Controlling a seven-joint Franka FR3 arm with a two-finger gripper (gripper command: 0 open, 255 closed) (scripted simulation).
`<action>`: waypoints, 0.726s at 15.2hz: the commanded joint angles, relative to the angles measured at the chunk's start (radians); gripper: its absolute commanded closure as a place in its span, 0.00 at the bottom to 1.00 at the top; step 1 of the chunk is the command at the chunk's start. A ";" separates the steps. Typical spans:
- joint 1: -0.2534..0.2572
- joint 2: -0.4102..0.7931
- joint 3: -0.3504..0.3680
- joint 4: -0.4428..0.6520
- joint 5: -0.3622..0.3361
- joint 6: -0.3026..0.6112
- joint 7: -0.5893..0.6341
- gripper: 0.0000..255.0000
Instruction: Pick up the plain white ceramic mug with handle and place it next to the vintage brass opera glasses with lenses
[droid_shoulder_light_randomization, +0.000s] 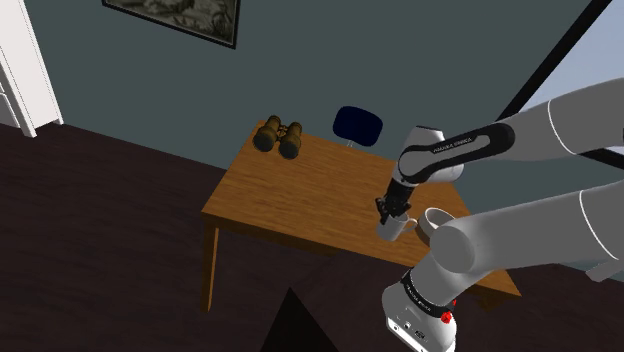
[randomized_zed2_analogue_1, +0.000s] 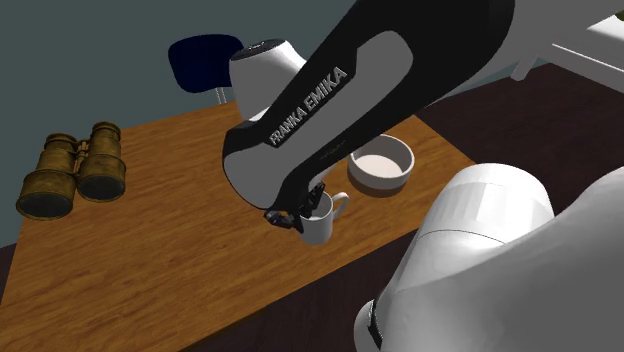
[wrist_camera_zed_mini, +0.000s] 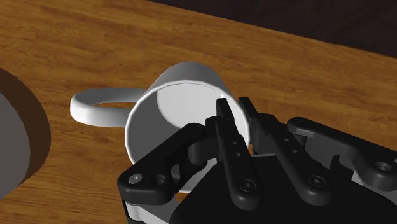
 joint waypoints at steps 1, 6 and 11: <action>-0.001 -0.042 0.006 0.008 0.003 -0.050 0.001 1.00; -0.003 -0.128 0.020 0.035 0.013 -0.163 0.001 1.00; -0.002 -0.198 0.033 0.070 0.024 -0.267 0.000 1.00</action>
